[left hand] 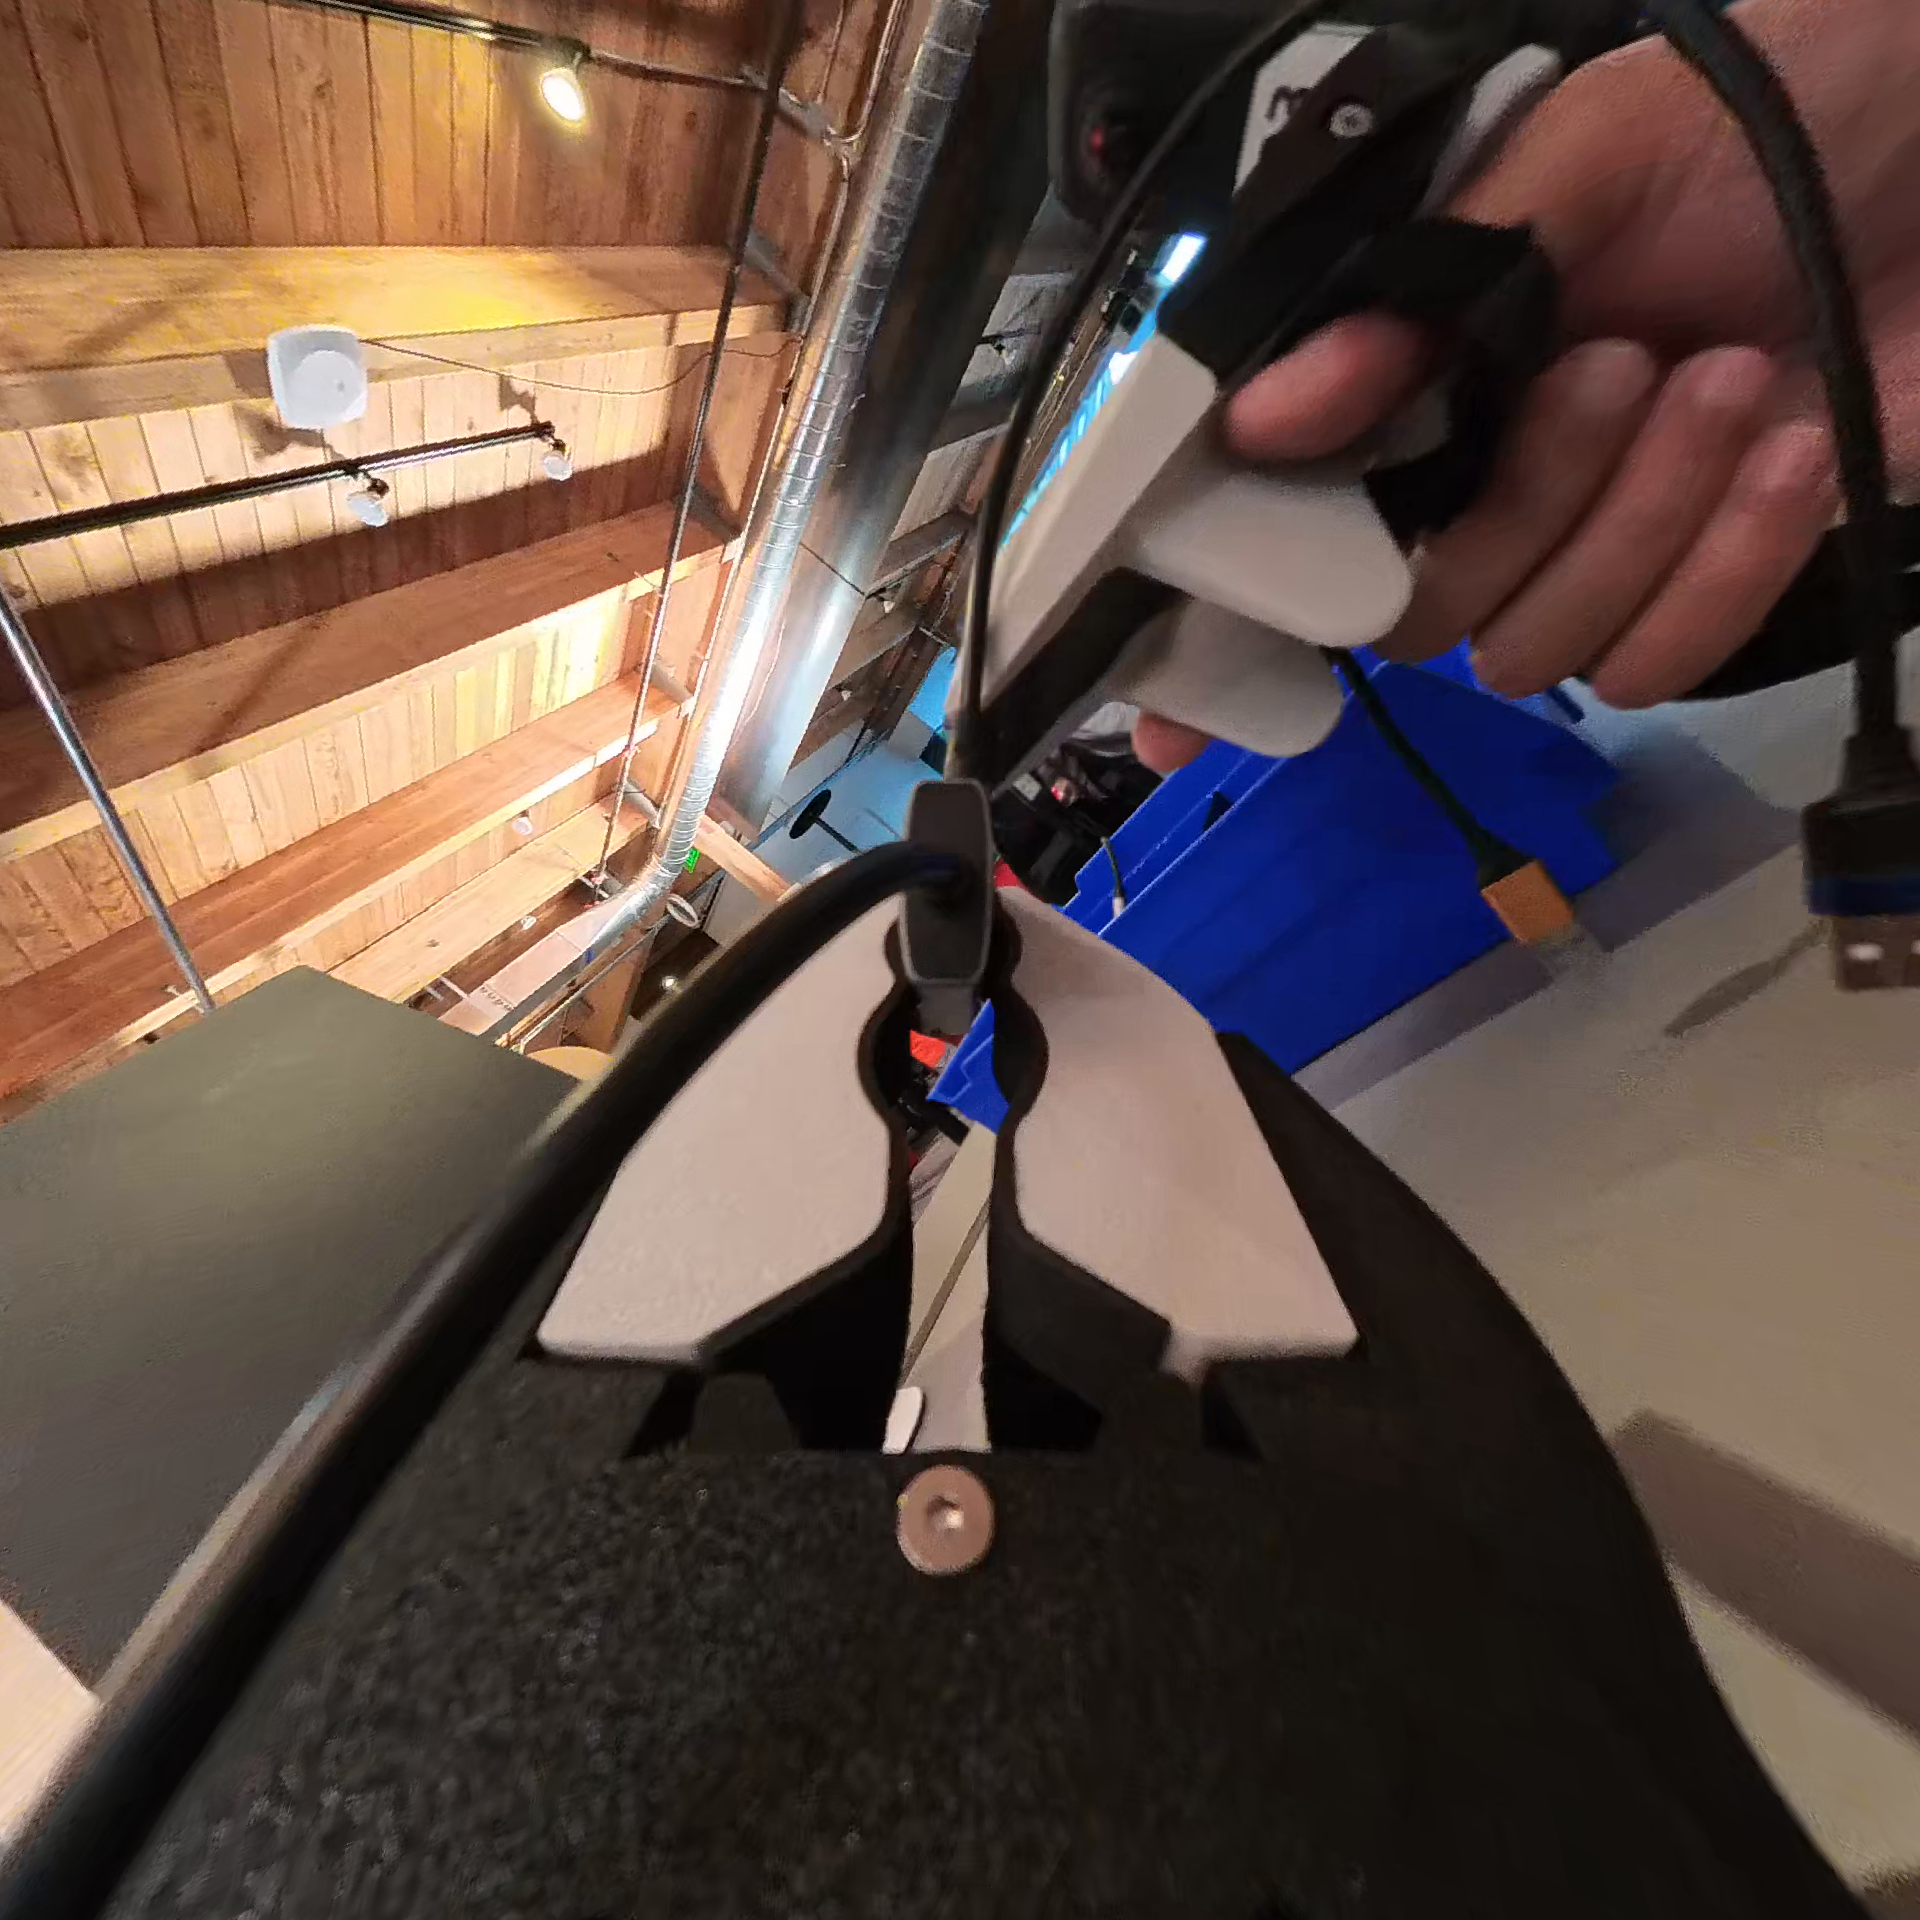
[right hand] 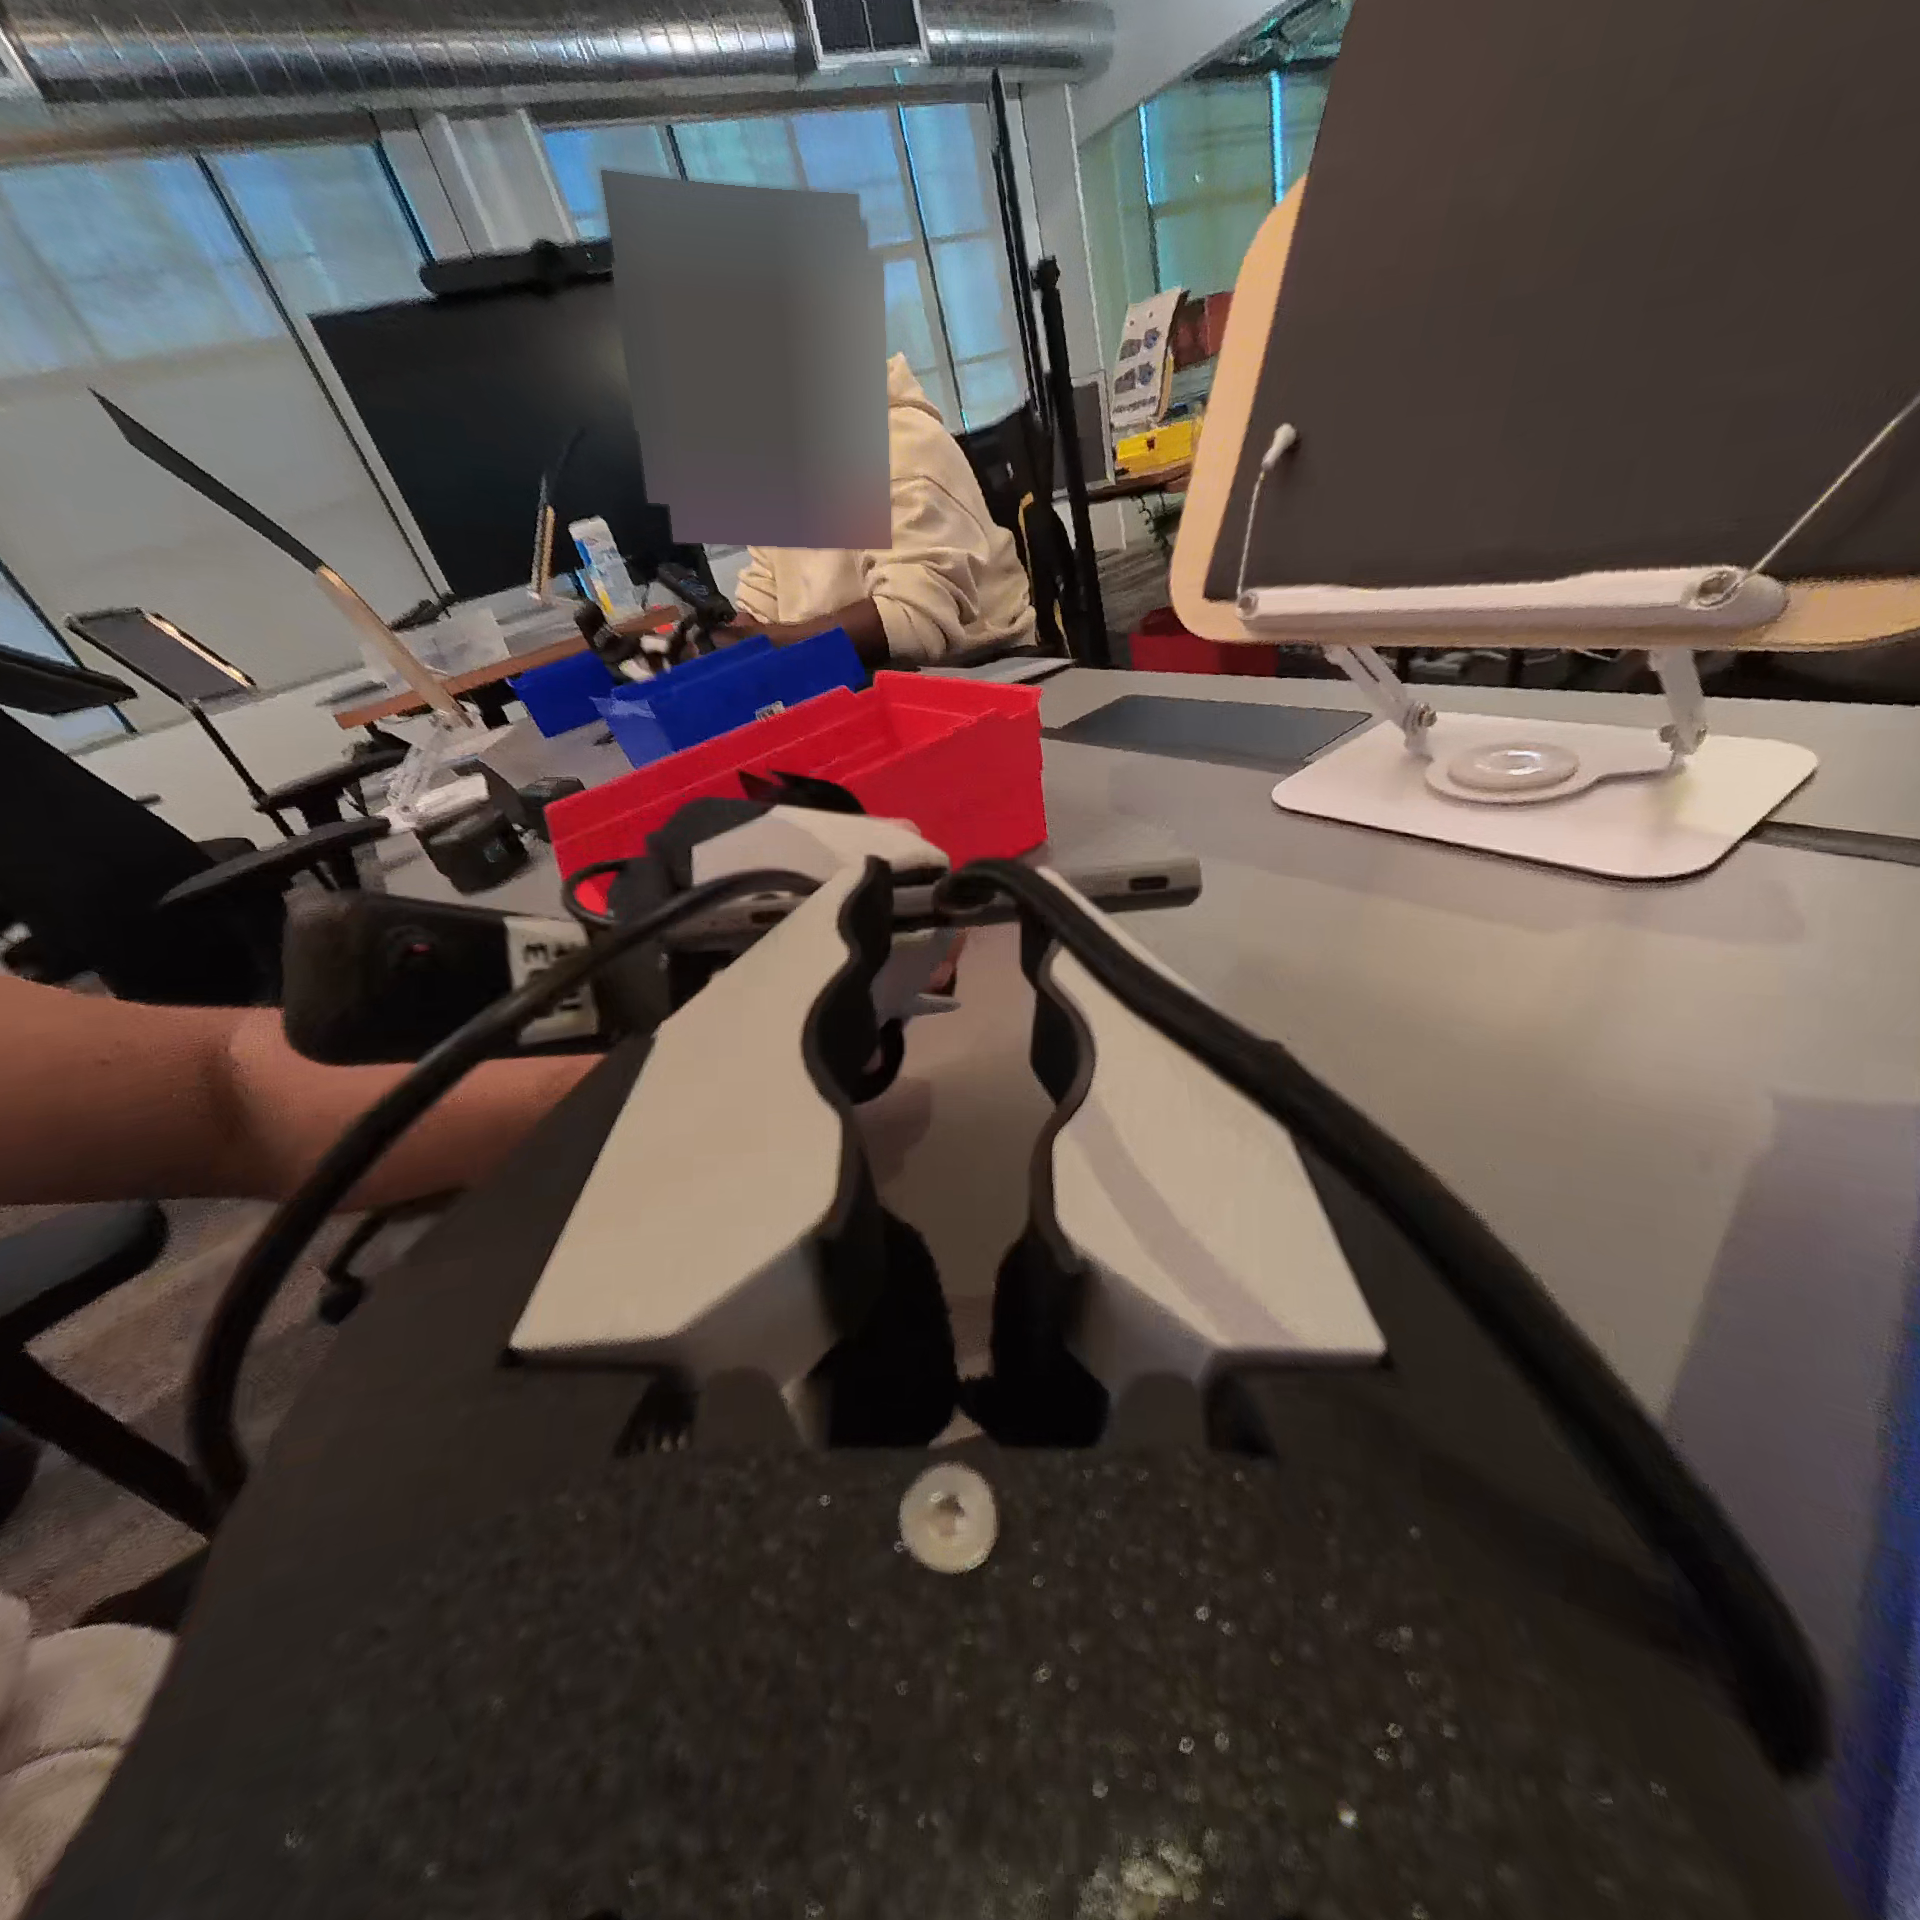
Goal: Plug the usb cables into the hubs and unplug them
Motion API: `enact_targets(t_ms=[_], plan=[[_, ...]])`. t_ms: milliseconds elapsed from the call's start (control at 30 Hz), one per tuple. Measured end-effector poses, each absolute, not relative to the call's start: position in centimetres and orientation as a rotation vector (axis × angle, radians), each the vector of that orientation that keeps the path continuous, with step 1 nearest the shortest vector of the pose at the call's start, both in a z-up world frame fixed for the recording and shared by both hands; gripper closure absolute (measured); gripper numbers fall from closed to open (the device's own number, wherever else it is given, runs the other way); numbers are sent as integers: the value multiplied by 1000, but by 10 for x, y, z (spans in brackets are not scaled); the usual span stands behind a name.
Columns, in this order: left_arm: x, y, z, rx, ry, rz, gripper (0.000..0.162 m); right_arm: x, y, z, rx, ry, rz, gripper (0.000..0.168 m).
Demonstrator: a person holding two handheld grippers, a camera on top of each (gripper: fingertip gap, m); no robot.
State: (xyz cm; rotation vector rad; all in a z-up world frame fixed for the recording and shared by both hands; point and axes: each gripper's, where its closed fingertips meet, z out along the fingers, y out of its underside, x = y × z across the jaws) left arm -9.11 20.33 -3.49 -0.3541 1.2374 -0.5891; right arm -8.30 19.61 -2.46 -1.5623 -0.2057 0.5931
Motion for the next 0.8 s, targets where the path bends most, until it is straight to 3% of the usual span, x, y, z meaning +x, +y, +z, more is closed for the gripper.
enact_targets(t_ms=[100, 800], plan=[[-91, 200, -36, -347, 1246, -597, 153, -88, 200, -28, -1585, -238, 556, 157], [-79, 218, -58, -516, 1318, -579, 152, -78, 203, -46, -1687, -209, 561, 158]])
